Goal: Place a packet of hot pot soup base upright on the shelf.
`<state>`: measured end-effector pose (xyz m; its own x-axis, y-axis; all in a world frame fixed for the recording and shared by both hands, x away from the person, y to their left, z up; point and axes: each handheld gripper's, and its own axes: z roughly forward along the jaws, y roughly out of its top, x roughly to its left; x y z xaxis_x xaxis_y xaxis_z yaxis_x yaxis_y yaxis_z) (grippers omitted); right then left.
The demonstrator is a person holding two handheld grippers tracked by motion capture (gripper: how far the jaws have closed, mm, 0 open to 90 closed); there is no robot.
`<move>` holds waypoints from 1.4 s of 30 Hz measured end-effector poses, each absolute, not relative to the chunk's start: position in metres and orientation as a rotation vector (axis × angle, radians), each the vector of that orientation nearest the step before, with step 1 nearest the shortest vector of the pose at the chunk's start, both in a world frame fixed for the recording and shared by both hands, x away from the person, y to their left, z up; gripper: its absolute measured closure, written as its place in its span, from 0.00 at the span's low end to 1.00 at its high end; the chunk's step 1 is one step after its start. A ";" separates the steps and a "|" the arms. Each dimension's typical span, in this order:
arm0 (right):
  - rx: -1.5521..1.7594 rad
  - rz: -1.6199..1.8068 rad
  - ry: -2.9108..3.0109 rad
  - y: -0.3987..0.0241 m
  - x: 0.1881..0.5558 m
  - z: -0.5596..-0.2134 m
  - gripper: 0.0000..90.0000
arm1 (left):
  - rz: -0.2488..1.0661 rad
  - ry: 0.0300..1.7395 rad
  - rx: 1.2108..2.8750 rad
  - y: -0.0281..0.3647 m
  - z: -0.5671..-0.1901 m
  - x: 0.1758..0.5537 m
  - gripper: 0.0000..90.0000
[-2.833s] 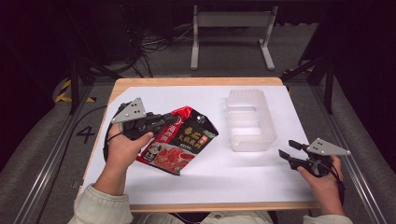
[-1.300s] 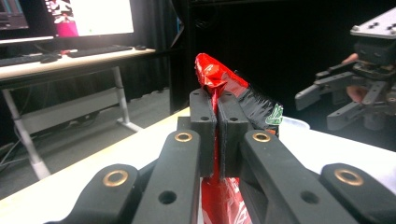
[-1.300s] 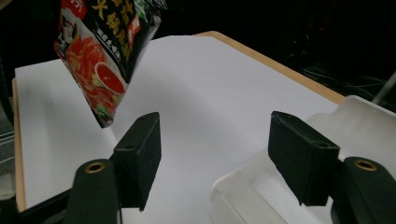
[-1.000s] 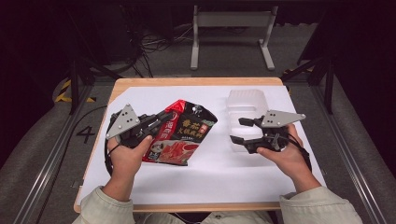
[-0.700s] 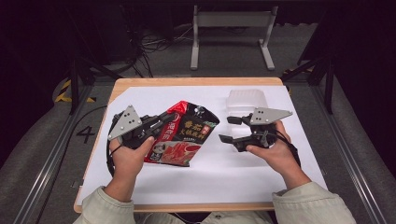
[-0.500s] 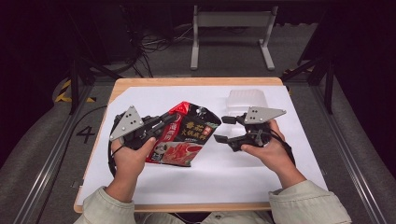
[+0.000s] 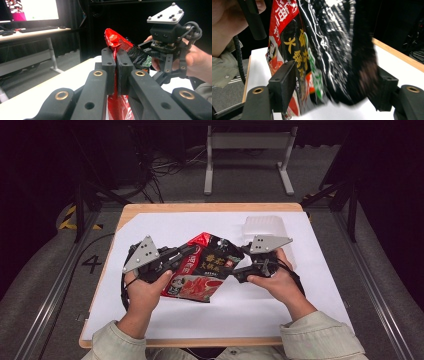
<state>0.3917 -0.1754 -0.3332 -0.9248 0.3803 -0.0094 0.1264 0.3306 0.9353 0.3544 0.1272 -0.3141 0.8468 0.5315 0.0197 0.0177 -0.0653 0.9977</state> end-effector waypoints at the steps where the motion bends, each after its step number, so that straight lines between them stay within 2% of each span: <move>1: 0.457 1.639 2.371 -0.174 0.392 -0.334 0.36 | 0.440 0.443 1.595 0.127 -0.314 0.354 0.97; 6: 0.456 1.701 2.377 -0.169 0.393 -0.338 0.41 | 0.432 0.436 1.578 0.125 -0.315 0.353 0.97; 10: 0.457 1.720 2.388 -0.166 0.393 -0.342 0.49 | 0.416 0.436 1.579 0.123 -0.315 0.352 0.97; 13: 0.437 1.734 2.410 -0.164 0.392 -0.342 0.62 | 0.421 0.431 1.584 0.122 -0.316 0.352 0.97; 14: 0.437 1.734 2.410 -0.164 0.392 -0.342 0.62 | 0.421 0.433 1.590 0.122 -0.316 0.352 0.97; 16: 0.423 1.719 2.433 -0.162 0.392 -0.341 0.74 | 0.418 0.434 1.591 0.121 -0.316 0.352 0.97; 21: 0.421 1.731 2.452 -0.163 0.392 -0.341 0.86 | 0.412 0.429 1.592 0.121 -0.316 0.352 0.97; 27: 0.441 1.740 2.478 -0.165 0.393 -0.338 0.92 | 0.418 0.421 1.608 0.120 -0.315 0.352 0.97; 33: 0.470 1.716 2.509 -0.167 0.394 -0.336 0.94 | 0.388 0.424 1.640 0.123 -0.314 0.356 0.94; 35: 0.476 1.710 2.506 -0.168 0.395 -0.334 0.94 | 0.359 0.434 1.644 0.125 -0.312 0.357 0.89; 40: 0.475 1.683 2.490 -0.172 0.394 -0.325 0.95 | 0.342 0.455 1.654 0.128 -0.309 0.358 0.68; 41: 0.479 1.674 2.486 -0.173 0.394 -0.322 0.94 | 0.335 0.467 1.662 0.129 -0.307 0.358 0.68; 42: 0.483 1.669 2.483 -0.175 0.395 -0.319 0.94 | 0.332 0.474 1.676 0.131 -0.306 0.358 0.61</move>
<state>0.3951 -0.1751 -0.3194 -0.9432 0.3212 0.0847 0.1997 0.3444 0.9173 0.3583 0.1308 -0.3059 0.8720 0.4870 -0.0494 0.1202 -0.1152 0.9860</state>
